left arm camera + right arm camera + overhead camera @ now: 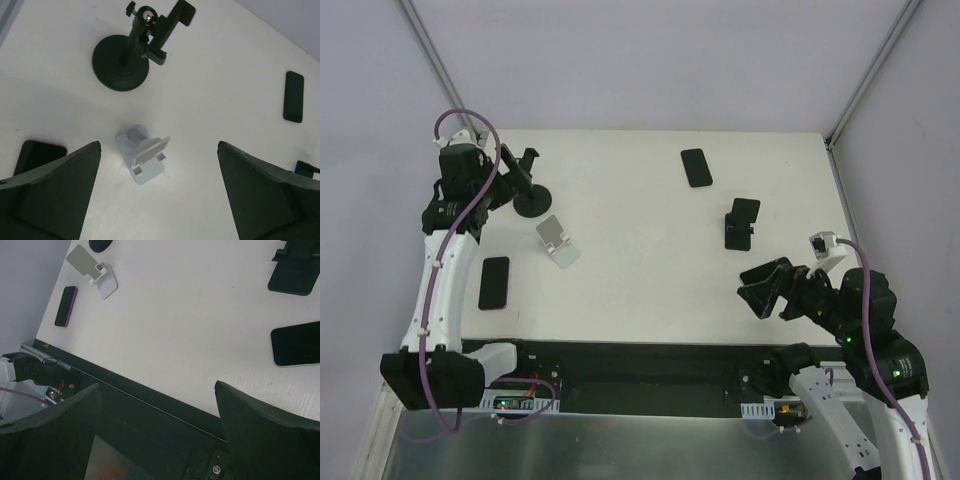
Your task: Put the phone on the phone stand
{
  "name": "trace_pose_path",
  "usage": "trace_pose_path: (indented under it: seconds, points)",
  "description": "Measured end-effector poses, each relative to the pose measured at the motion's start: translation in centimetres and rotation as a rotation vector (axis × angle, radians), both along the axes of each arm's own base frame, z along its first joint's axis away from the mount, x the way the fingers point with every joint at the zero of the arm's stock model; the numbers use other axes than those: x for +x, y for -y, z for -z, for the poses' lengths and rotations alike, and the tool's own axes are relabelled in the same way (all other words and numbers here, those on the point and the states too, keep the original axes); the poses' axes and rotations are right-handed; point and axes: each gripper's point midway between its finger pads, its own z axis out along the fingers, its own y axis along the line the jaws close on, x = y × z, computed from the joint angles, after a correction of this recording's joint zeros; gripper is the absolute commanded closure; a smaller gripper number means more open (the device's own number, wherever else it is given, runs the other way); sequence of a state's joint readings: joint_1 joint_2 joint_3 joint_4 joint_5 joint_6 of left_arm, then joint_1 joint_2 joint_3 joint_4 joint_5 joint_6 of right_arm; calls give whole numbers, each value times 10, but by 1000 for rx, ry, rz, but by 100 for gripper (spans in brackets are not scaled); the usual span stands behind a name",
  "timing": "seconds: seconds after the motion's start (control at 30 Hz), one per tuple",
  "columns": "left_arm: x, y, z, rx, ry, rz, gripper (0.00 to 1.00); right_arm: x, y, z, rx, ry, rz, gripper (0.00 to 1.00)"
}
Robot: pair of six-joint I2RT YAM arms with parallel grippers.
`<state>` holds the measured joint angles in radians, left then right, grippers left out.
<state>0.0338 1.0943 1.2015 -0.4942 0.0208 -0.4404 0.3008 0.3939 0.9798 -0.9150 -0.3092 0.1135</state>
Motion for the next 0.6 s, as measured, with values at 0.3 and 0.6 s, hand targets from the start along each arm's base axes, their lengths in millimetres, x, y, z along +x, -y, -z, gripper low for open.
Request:
trace_pose_path:
  seconds: [0.3,0.6]
  points:
    - [73,-28,75,-52,-205,-32,7,6,-5,-1,10,31,-22,4]
    - [123,-21,99,-115,-193,5,21,17,-6,0,-6,40,-19,4]
